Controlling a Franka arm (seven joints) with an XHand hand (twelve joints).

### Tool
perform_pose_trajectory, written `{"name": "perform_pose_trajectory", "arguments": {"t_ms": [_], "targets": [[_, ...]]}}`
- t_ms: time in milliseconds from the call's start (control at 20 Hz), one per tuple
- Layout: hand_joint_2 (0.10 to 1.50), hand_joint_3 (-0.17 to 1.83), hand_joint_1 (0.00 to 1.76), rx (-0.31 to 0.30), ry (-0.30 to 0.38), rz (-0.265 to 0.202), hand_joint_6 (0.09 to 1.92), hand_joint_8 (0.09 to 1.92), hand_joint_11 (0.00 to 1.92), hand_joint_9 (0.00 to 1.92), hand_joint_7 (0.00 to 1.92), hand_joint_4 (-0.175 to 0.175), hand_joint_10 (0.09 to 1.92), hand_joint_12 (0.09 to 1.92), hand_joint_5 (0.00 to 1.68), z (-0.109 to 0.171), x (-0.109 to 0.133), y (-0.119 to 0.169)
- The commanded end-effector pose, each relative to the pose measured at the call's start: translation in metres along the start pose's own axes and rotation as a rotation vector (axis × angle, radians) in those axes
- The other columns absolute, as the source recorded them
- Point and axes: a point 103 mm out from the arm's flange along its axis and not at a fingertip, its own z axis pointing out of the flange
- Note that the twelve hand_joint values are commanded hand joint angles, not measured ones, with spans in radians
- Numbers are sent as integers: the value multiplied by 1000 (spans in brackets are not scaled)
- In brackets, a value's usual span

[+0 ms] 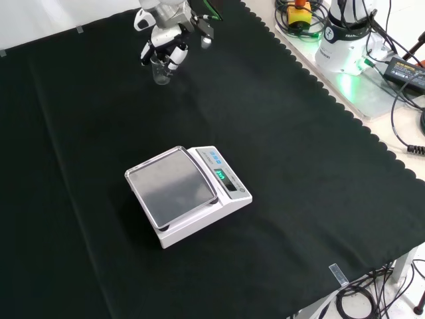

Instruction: Pick up the beaker.

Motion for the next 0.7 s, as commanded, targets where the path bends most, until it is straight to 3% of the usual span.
{"name": "perform_pose_trajectory", "arguments": {"t_ms": [50,700], "targets": [[1338,-175,1048,-26,-14,-10,966,913,1315,1169,754,-175,414,733,533,-29,7,-13],[1337,-175,1071,-125,-78,-108,988,937,1363,1172,764,-175,465,688,535,-133,32,-96]]}}
